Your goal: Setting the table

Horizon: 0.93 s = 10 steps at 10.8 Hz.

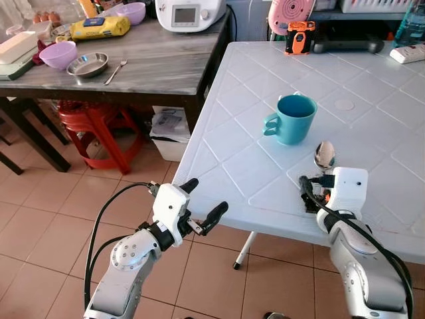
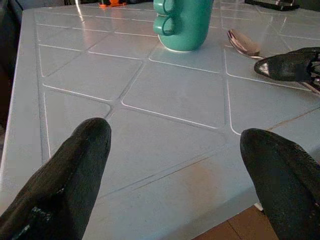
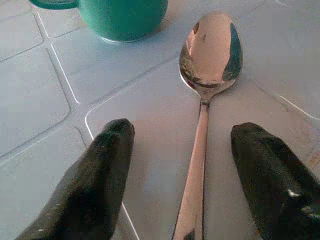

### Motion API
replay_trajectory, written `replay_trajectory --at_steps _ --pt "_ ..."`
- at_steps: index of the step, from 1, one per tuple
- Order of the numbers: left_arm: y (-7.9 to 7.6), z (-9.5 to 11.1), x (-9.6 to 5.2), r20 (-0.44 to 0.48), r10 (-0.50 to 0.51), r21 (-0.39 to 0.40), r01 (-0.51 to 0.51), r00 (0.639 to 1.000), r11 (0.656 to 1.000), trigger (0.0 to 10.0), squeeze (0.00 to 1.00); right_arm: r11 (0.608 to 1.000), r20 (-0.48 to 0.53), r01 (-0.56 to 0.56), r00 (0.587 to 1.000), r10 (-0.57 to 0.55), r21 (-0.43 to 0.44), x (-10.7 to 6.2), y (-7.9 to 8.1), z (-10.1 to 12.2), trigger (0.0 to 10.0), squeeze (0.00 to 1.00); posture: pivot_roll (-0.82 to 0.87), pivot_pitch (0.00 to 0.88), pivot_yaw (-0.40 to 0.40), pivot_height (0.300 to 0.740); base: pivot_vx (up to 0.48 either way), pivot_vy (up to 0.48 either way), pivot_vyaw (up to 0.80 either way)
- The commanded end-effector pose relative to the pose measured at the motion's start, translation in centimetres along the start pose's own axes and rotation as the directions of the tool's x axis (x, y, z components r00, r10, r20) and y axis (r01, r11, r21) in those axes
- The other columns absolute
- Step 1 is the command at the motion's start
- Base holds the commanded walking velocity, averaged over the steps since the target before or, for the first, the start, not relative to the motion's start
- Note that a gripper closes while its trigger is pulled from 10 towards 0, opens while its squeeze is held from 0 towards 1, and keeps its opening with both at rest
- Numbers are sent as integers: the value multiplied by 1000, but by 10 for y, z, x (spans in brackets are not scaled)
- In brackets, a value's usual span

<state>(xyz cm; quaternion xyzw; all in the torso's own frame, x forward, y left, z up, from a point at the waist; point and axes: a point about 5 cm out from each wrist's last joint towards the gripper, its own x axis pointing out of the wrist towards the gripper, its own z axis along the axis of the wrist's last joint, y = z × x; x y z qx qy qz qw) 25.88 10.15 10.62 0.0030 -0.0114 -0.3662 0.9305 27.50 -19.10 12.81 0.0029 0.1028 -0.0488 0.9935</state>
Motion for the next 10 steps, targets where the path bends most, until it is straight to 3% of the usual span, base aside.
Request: replay_trajectory --at_steps 1,10 --pt "3 3 -3 2 10 13 -10 1000 1000 10000 0 1000 -63 11 998 -10 13 -1 -2 -10 0 0 -94 144 120 740 0 0 0" --pt "-2 7 -3 11 -42 -4 42 999 999 10000 0 999 -170 6 985 1 37 -1 -14 -19 0 0 -95 150 130 740 0 0 0"
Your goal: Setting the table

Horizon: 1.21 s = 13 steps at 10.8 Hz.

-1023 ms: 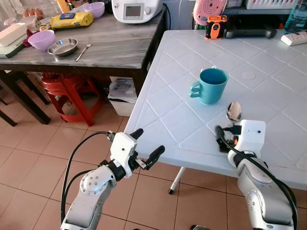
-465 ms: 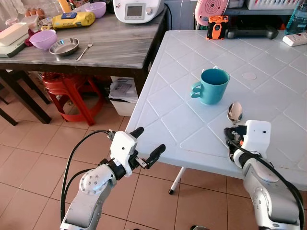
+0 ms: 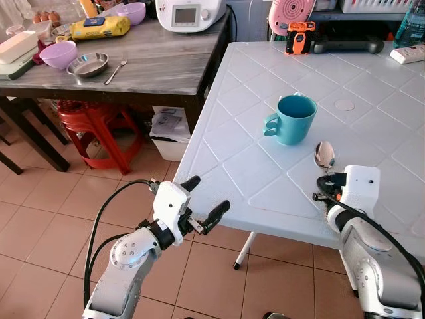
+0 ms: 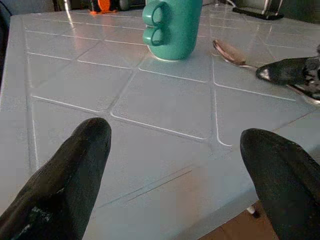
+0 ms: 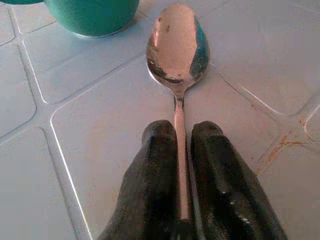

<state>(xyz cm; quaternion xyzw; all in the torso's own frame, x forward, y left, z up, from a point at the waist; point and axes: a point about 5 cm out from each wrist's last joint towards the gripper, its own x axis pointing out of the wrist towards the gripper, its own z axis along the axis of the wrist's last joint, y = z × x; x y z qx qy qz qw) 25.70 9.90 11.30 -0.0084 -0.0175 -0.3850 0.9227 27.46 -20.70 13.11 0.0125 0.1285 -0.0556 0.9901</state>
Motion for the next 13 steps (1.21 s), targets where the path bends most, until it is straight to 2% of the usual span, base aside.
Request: replay_trajectory --at_steps 1,4,7,9,11,12,13 --pt "0 0 -3 -11 -16 -5 16 1000 1000 10000 0 1000 -122 -9 992 11 20 -1 2 -23 0 0 -95 149 129 740 0 0 0" --pt "-4 0 -5 -16 -77 -21 77 997 997 10000 0 1000 -128 -14 992 16 19 -1 3 -25 0 0 -98 149 128 740 0 0 0" --pt "-4 1 -6 -22 -87 -25 87 996 996 10000 0 1000 -128 -13 992 16 22 0 3 -25 0 0 -97 149 129 740 0 0 0" --pt "0 3 -7 -12 -51 1 51 999 999 10000 0 997 22 -2 1000 1 72 0 10 -1 0 0 -96 147 130 740 0 0 0" --pt "5 4 -4 -10 -23 9 23 1000 1000 10000 0 988 192 11 981 -41 153 -4 17 29 0 0 -95 142 128 740 0 0 0" --pt "17 5 -2 0 80 24 -80 997 997 10000 0 985 296 12 953 -64 175 -8 20 46 2549 0 -95 137 127 740 0 0 0" --pt "29 3 -2 -9 192 42 -191 981 981 10000 0 985 350 32 932 -92 172 -11 20 54 4824 0 -94 135 126 740 0 0 0"
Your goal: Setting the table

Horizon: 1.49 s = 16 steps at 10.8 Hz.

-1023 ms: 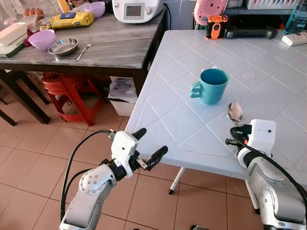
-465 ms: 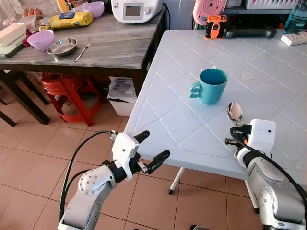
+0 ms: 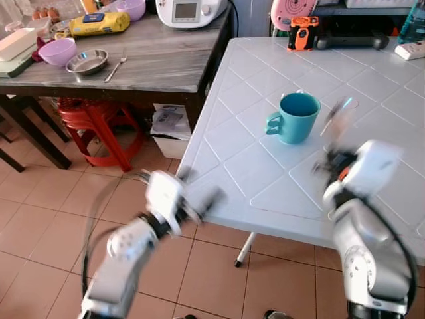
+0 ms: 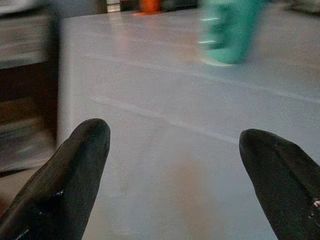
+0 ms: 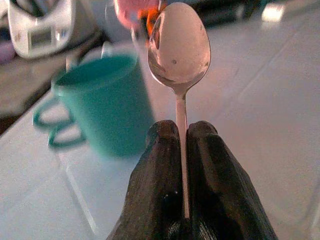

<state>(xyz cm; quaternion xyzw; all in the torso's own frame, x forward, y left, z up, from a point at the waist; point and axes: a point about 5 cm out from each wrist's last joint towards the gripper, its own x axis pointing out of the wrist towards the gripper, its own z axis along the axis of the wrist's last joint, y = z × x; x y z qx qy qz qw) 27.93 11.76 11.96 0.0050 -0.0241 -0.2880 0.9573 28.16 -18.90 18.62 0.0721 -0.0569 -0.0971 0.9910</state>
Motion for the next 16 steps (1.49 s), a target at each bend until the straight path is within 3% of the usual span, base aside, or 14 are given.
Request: replay_trajectory --at_steps 1,2,4,8,16 --pt "14 -2 -2 -14 107 24 -106 994 994 10000 0 1000 28 14 1000 -14 -9 -2 1 3 10000 0 -93 131 125 740 0 0 0" --pt "24 1 0 3 212 38 -212 977 976 10000 0 999 40 21 999 -20 -32 -3 0 4 10000 0 -94 129 123 740 0 0 0" --pt "30 0 2 -4 289 -7 -289 957 957 10000 0 997 64 12 998 -7 -80 -6 2 4 10000 0 -95 126 121 740 0 0 0" --pt "27 0 10 6 308 -21 -308 951 951 10000 0 996 47 9 999 -5 -92 -5 1 -5 10000 0 -93 105 114 740 0 69 0" --pt "26 3 18 30 295 -26 -294 955 955 10000 0 996 51 6 999 -2 -87 -3 3 -7 10000 0 -100 89 115 740 0 405 0"
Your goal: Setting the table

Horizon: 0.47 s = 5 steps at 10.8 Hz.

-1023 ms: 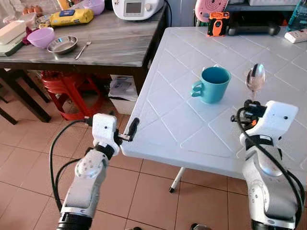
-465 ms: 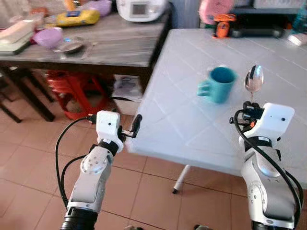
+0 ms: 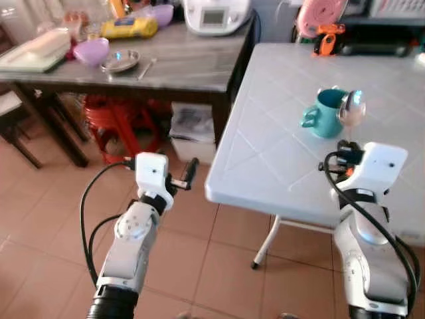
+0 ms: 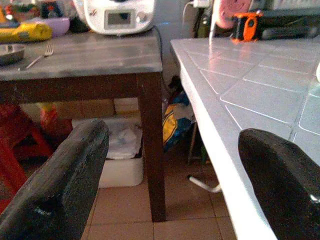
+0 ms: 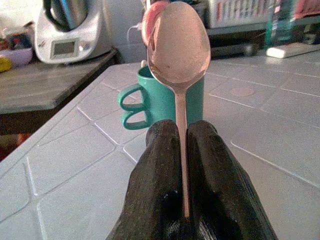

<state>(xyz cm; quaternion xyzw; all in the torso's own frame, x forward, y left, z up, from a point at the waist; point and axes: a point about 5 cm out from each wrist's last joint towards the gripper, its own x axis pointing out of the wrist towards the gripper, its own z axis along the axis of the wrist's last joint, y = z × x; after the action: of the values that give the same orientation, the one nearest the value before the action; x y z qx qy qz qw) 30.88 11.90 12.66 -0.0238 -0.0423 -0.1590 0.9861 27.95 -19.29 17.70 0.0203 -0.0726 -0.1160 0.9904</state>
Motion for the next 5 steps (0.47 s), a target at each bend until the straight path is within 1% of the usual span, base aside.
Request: replay_trajectory --at_steps 1,4,5 --pt "10 -2 -4 -13 29 23 -29 999 999 10000 0 1000 8 -9 1000 9 22 -2 7 1 10000 0 -98 99 126 740 0 431 0" --pt "10 -2 -3 -14 23 30 -23 1000 999 10000 0 1000 1 -2 1000 2 27 -3 6 -2 10000 0 -98 102 129 740 0 437 0" --pt "9 -2 -3 -13 21 30 -20 1000 999 10000 0 1000 2 -1 1000 1 28 -2 5 -2 10000 0 -97 100 128 740 0 442 -438"
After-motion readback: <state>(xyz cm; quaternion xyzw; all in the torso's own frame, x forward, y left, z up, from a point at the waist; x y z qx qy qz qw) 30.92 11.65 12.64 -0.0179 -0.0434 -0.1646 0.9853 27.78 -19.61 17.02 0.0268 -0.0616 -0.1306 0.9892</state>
